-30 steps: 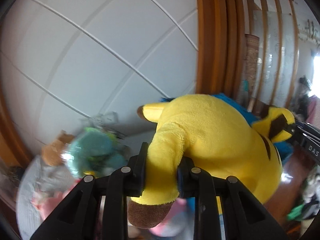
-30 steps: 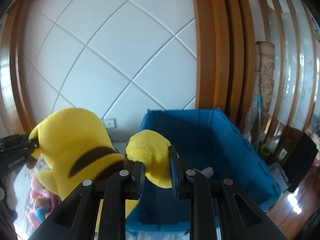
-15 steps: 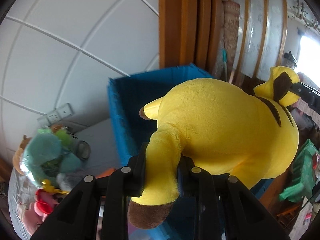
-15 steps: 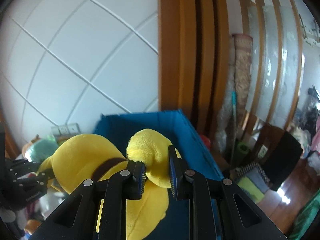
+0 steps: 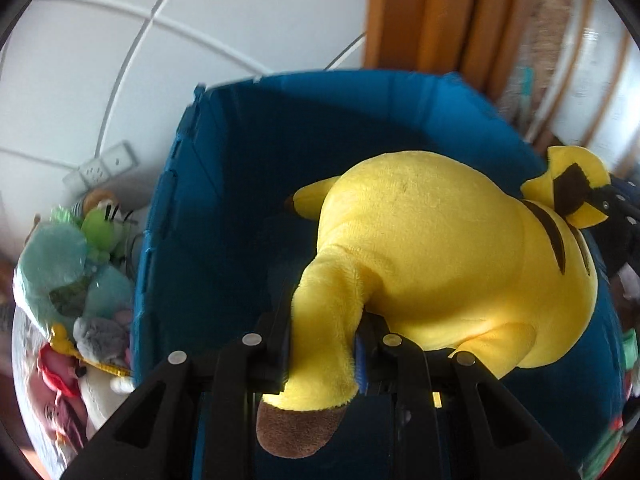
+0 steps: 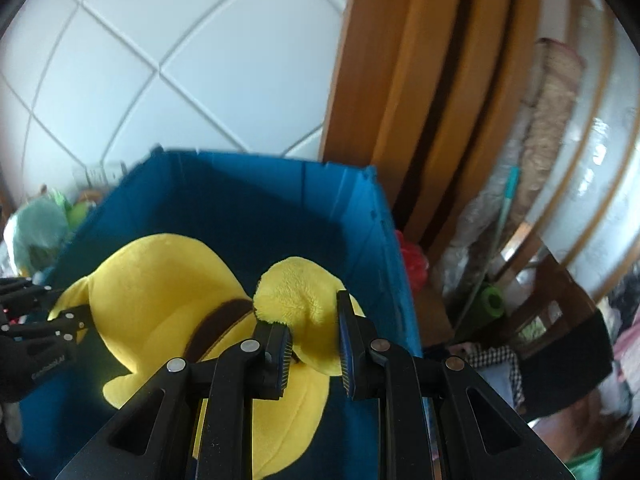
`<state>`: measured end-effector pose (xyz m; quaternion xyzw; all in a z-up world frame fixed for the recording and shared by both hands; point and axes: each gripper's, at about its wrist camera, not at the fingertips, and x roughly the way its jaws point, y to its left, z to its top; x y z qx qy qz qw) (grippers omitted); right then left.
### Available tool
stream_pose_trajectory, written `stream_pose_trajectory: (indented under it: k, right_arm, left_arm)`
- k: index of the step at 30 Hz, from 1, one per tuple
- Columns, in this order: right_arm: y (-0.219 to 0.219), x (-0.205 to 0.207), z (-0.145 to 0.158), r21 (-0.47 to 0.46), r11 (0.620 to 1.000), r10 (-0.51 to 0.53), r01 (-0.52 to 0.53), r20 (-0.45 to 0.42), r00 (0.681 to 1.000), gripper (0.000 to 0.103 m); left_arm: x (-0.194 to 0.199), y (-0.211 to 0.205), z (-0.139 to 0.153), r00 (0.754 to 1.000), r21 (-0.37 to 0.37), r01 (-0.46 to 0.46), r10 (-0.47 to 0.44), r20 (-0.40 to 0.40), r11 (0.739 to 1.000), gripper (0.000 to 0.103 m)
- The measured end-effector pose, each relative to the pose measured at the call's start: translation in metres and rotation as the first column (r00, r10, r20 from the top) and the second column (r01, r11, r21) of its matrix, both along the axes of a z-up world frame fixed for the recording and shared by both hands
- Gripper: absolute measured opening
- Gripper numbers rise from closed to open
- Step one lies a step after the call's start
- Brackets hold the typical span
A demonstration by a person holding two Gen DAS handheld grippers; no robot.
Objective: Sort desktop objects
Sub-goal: 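Lift the Pikachu plush with both tools and carry it over the blue crate, then lower the Pikachu plush into the blue crate with both tools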
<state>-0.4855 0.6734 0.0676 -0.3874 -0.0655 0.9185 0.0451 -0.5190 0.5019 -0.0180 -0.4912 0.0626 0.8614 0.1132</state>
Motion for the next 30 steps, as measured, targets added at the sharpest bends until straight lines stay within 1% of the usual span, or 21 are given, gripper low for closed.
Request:
stream_pose_trajectory:
  k: [4,6,10,17,20,23,25,27,30]
  right_arm:
    - [0.006,-0.053,-0.024,-0.044,0.999,-0.003,0.006,0.069,0.998,0.020]
    - [0.006,-0.073,-0.035,-0.042,0.999,-0.004,0.008,0.097,0.995,0.020]
    - [0.003,-0.109,-0.060,-0.031,0.999,-0.016,0.021,0.159,0.987,0.020]
    - [0.002,-0.149,-0.124,0.002,1.000,-0.027,0.028,0.280,0.960,0.020]
    - [0.002,-0.166,-0.151,0.015,0.999,-0.032,0.029,0.330,0.943,0.020]
    - [0.001,-0.181,-0.174,0.030,0.999,-0.037,0.028,0.374,0.927,0.020]
    - [0.000,-0.188,-0.181,0.044,0.999,-0.037,0.022,0.388,0.921,0.020]
    - [-0.001,-0.194,-0.188,0.058,0.998,-0.038,0.016,0.402,0.915,0.021]
    - [0.000,-0.201,-0.199,0.074,0.997,-0.047,0.017,0.419,0.907,0.021]
  left_arm:
    - [-0.033,0.006,-0.023,0.997,-0.032,-0.069,0.070,0.042,0.997,0.023]
    - [-0.049,0.009,-0.037,0.993,-0.052,-0.095,0.099,0.072,0.994,0.023]
    - [-0.073,0.012,-0.067,0.984,-0.087,-0.116,0.127,0.126,0.989,0.023]
    - [-0.105,0.022,-0.132,0.963,-0.149,-0.103,0.136,0.234,0.983,0.023]
    - [-0.116,0.030,-0.160,0.957,-0.192,-0.083,0.132,0.260,0.978,0.023]
    - [-0.125,0.031,-0.175,0.951,-0.197,-0.081,0.135,0.278,0.977,0.023]
    - [-0.128,0.032,-0.183,0.945,-0.197,-0.082,0.139,0.295,0.977,0.024]
    - [-0.128,0.035,-0.191,0.941,-0.212,-0.065,0.131,0.311,0.975,0.024]
    - [-0.127,0.040,-0.196,0.943,-0.219,-0.056,0.124,0.308,0.974,0.025]
